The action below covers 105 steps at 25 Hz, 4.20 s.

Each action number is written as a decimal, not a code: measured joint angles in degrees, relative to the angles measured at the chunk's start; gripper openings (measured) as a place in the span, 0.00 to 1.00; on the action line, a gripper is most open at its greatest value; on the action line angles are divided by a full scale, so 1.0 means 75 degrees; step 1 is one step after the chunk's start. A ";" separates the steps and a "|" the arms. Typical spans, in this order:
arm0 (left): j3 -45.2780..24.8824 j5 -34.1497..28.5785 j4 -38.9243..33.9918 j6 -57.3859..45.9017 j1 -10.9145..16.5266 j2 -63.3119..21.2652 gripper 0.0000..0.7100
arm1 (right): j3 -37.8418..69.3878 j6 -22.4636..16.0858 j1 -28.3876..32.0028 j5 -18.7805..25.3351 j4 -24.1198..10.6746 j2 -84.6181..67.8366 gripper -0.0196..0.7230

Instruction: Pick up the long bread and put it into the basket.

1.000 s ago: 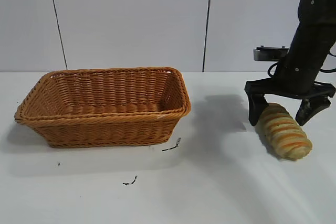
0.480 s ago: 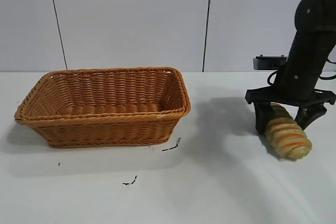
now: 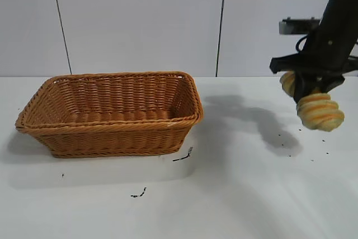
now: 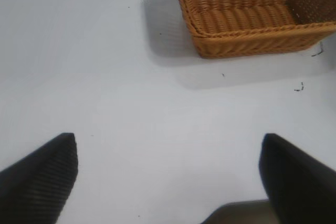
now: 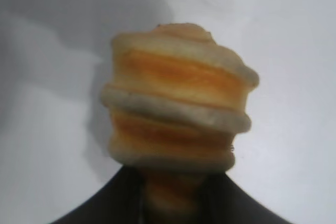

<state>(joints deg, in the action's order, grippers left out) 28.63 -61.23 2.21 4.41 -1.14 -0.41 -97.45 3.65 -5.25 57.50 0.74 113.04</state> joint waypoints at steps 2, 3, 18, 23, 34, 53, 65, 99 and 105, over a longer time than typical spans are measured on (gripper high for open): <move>0.0000 0.0000 0.0000 0.0000 0.0000 0.0000 0.97 | -0.0731 0.0034 -0.0184 0.0235 -0.0008 0.0259 0.20; 0.0000 0.0000 0.0000 0.0000 0.0000 0.0000 0.97 | -0.1135 0.0038 -0.0329 0.0359 -0.0008 0.0436 0.20; 0.0000 0.0000 0.0000 0.0000 0.0000 0.0000 0.97 | -0.4292 0.2915 -0.3473 0.0108 0.0516 0.2671 0.18; 0.0000 0.0000 0.0000 0.0000 0.0000 0.0000 0.97 | -0.4292 0.5406 -0.4197 -0.0533 0.0516 0.3037 0.18; 0.0000 0.0000 0.0000 0.0000 0.0000 0.0000 0.97 | -0.4292 0.6374 -0.4389 -0.0698 0.0533 0.4010 0.18; 0.0000 0.0000 0.0000 0.0000 0.0000 0.0000 0.97 | -0.4292 0.6114 -0.4389 -0.0506 0.0601 0.4010 0.95; 0.0000 0.0000 0.0000 0.0000 0.0000 0.0000 0.97 | -0.4294 0.5890 -0.4389 -0.0290 0.0612 0.3187 0.95; 0.0000 0.0000 0.0000 0.0000 0.0000 0.0000 0.97 | -0.4294 -0.0061 -0.0022 0.0983 0.0378 0.2972 0.95; 0.0000 0.0000 0.0000 0.0000 0.0000 0.0000 0.97 | -0.4294 0.0005 0.0393 0.1572 0.0363 0.2966 0.95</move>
<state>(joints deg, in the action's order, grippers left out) 28.63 -61.23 2.21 4.41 -1.14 -0.41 -129.66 3.69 -2.30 69.29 3.46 135.29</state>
